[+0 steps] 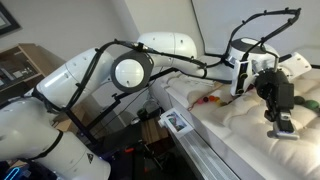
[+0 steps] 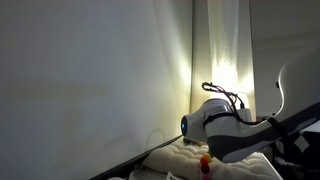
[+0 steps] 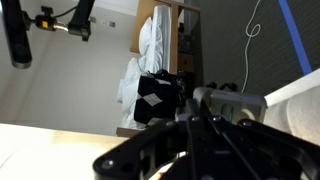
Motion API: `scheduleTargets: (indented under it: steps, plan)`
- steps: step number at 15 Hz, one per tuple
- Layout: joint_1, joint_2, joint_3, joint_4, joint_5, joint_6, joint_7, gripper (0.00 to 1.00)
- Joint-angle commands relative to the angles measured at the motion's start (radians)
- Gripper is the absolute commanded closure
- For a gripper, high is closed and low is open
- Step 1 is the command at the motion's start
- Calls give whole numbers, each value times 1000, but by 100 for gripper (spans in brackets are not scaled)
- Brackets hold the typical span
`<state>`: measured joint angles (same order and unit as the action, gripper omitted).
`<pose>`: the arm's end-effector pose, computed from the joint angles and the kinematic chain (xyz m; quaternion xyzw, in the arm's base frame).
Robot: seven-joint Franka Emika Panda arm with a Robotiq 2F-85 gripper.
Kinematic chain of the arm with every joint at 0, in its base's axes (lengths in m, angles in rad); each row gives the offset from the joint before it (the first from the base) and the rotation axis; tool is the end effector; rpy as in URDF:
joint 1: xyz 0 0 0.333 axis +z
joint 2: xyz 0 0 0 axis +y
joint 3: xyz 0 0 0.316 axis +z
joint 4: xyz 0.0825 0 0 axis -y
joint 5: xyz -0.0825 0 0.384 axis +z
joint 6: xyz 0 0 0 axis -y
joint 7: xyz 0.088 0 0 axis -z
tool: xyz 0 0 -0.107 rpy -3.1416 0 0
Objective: Open the flip phone
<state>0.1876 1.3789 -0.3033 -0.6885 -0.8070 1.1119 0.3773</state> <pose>0.7027 -0.0691 0.1493 0.7385 -0.1495 -0.2748 0.5973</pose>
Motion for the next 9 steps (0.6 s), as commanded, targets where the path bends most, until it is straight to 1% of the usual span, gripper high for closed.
scheduleTargets:
  steps: [1, 3, 4, 6, 9]
  plan:
    - [14, 45, -45, 69, -39, -105, -60, 100]
    - [14, 54, -51, 82, -53, -140, -88, 100]
    - [12, 52, -44, 83, -60, -123, -108, 100]
    - [5, 27, -8, 75, -51, -34, -177, 100]
    - [-2, -3, 35, 87, -21, 58, -248, 100]
